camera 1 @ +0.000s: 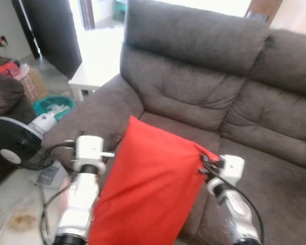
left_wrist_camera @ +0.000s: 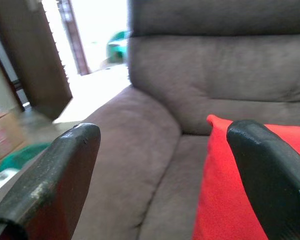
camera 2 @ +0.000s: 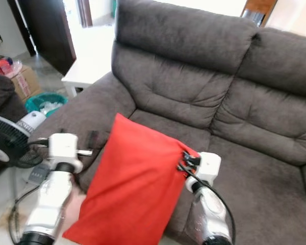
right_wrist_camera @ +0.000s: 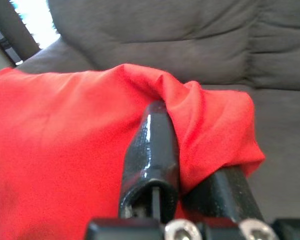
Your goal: Move the pillow to the sofa from floor
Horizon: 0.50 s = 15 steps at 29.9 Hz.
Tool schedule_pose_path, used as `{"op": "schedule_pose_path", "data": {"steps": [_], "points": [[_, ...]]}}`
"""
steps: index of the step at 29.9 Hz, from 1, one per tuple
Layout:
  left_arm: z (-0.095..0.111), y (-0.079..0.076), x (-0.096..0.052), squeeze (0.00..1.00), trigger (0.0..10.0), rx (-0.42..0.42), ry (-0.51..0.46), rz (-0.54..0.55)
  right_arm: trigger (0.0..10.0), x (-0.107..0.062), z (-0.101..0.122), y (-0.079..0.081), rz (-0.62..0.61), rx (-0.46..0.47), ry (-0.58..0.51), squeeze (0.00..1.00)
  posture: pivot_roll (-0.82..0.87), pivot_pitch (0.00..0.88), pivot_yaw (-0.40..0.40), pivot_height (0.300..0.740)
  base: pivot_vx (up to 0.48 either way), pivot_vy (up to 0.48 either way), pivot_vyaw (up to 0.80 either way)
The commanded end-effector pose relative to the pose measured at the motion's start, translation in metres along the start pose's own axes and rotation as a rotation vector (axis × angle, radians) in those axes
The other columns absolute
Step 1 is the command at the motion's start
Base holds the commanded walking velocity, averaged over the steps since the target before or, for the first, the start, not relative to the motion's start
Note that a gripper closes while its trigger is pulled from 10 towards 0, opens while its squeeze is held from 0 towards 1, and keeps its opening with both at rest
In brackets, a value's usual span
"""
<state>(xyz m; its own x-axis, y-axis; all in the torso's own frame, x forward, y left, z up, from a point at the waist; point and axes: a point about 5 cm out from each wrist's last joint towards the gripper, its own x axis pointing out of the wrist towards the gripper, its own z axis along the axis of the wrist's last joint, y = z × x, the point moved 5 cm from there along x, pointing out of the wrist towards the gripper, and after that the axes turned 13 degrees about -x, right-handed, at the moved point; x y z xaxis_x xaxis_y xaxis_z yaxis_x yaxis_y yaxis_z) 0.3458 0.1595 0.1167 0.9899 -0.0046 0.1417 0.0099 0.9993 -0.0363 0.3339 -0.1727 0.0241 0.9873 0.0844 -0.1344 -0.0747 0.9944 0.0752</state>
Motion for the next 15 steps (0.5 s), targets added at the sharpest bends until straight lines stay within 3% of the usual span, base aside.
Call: {"op": "schedule_pose_path", "data": {"steps": [1, 15], "points": [[0.0012, -0.0007, 0.0025, 0.00, 10.0, 0.000, -0.006, -0.007, 10.0, 0.0066, 0.0451, -0.0161, -0.056, -0.026, -0.171, 0.00, 0.06, 0.002, -0.055, 0.740, 0.000, 0.000, -0.80], [0.0047, -0.0027, 0.0073, 0.00, 10.0, 0.015, -0.024, -0.025, 10.0, 0.0068, 0.0476, -0.0246, -0.086, -0.033, -0.172, 0.00, 0.07, 0.013, -0.048, 0.740, 0.000, 0.000, -0.80]]}}
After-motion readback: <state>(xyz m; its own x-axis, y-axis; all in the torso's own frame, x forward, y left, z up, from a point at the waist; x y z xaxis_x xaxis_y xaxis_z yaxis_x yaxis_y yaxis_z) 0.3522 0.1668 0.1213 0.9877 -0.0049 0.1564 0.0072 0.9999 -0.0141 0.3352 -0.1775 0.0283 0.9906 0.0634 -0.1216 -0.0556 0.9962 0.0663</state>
